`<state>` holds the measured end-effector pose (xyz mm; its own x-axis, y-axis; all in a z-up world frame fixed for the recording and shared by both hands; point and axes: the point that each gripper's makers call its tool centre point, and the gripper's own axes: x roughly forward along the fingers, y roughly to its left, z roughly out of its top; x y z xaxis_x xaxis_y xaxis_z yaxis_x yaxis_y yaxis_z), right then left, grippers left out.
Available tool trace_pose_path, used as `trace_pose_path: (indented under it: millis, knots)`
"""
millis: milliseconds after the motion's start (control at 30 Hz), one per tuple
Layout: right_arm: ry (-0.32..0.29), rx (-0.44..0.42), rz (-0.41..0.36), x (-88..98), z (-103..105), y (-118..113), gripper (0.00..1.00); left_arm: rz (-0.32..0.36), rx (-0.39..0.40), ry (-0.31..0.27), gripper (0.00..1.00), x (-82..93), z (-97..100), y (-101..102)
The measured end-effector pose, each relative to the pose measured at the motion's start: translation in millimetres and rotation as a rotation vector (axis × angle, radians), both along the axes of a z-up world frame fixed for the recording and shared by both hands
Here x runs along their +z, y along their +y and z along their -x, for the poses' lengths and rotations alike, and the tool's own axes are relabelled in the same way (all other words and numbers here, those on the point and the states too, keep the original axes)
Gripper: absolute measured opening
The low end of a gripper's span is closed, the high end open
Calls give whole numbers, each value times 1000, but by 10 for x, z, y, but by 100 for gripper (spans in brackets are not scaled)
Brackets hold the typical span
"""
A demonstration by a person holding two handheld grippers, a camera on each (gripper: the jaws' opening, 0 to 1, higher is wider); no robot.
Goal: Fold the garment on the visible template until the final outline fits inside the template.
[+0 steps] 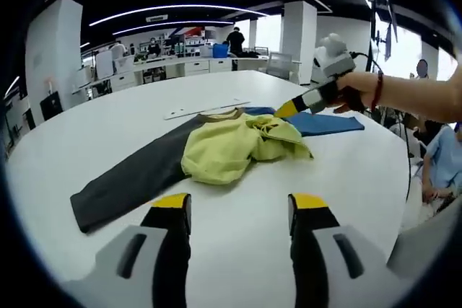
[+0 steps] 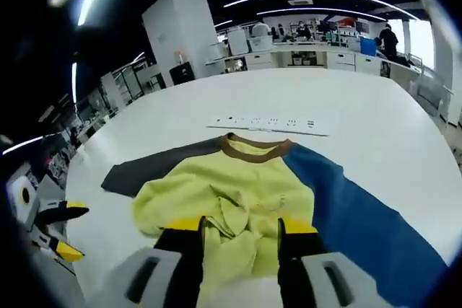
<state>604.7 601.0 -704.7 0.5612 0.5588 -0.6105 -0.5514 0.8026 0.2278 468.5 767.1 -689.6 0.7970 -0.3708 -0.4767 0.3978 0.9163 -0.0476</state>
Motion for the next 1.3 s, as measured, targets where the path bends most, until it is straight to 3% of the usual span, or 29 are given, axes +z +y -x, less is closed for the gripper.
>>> trace_pose_path:
  millis: [167,333,533,667,767,867,933,1100,1233,1300]
  knots:
    - [31,33,-34,35,258,10,39,70,1,-19,44,61,-144,-141]
    - [26,77,-11,13,507,31,40,51,-19,-25,41,44,-283,-277]
    - [60,76,-26,-107,696,65,40,33,-37,-17,37,-32,-403,-439]
    - [56,94,1,-168,806,102,40,52,-47,-10,34,-75,-460,-518]
    - [40,93,39,-252,810,90,35,49,-56,-1,33,-131,-514,-586]
    - [19,89,3,-258,755,118,27,45,-61,0,31,-160,-571,-650]
    - [16,60,22,-310,691,65,21,35,-63,-9,29,-166,-624,-696]
    - [-37,8,-4,-197,527,-29,1,48,-72,-3,24,-203,-742,-838]
    - [-60,-3,1,-135,422,-92,0,58,-85,2,24,-243,-823,-991]
    - [-12,-8,-65,-97,455,-44,0,57,-87,11,22,-283,-865,-1058]
